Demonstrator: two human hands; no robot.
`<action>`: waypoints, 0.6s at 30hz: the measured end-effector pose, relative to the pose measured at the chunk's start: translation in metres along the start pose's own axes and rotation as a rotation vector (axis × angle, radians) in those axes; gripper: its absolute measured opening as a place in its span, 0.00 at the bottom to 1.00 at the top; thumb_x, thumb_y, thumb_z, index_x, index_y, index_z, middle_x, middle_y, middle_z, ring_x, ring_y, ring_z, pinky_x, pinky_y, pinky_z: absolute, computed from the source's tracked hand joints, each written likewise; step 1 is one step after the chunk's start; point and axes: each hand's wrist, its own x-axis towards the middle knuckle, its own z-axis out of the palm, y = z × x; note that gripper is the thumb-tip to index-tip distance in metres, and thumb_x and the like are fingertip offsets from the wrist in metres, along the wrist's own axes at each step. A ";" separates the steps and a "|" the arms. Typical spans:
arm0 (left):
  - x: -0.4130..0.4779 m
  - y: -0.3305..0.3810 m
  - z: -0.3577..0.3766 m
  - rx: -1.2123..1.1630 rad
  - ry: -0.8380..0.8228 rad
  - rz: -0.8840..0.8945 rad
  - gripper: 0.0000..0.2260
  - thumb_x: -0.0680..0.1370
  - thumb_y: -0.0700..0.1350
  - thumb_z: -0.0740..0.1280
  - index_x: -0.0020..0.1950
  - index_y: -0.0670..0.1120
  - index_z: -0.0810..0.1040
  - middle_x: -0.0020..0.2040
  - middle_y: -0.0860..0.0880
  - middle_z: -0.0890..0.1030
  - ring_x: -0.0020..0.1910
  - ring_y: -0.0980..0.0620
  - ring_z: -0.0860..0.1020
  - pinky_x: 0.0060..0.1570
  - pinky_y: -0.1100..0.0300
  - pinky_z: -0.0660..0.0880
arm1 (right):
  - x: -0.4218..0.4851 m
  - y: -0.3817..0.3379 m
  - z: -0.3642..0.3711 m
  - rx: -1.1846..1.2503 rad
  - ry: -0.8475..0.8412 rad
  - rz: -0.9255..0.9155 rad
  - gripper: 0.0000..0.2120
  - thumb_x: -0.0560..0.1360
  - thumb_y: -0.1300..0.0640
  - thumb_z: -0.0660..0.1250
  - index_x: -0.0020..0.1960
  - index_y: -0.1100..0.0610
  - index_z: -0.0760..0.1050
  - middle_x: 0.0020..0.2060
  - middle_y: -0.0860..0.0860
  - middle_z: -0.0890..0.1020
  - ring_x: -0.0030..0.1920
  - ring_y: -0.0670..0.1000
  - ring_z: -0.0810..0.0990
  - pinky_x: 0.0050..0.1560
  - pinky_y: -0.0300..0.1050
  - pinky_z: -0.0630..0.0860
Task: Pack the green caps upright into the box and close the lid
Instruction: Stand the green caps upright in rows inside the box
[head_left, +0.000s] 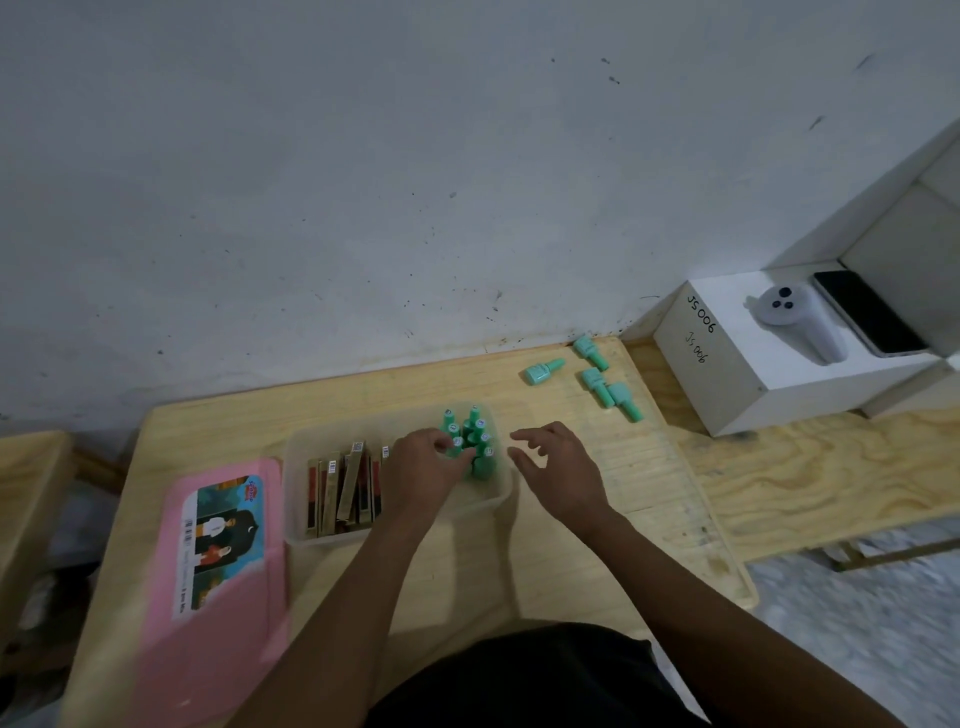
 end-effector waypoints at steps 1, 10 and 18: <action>0.002 0.004 -0.004 -0.008 0.020 0.015 0.17 0.69 0.58 0.73 0.50 0.49 0.83 0.47 0.53 0.84 0.44 0.54 0.81 0.42 0.60 0.76 | -0.001 0.006 -0.006 0.007 0.024 0.016 0.12 0.76 0.47 0.68 0.59 0.43 0.79 0.48 0.42 0.74 0.47 0.42 0.75 0.42 0.39 0.74; 0.042 0.068 0.009 -0.195 -0.045 0.176 0.07 0.74 0.52 0.69 0.45 0.49 0.82 0.39 0.54 0.82 0.35 0.54 0.78 0.40 0.56 0.78 | 0.016 0.077 -0.063 0.043 -0.003 0.316 0.13 0.77 0.47 0.66 0.60 0.47 0.79 0.46 0.45 0.80 0.44 0.45 0.78 0.46 0.44 0.76; 0.109 0.114 0.073 -0.118 -0.279 0.141 0.13 0.75 0.51 0.67 0.57 0.48 0.79 0.48 0.48 0.80 0.47 0.46 0.79 0.48 0.56 0.75 | 0.072 0.096 -0.073 0.022 -0.178 0.434 0.21 0.77 0.43 0.64 0.68 0.47 0.72 0.57 0.48 0.82 0.54 0.50 0.80 0.53 0.49 0.78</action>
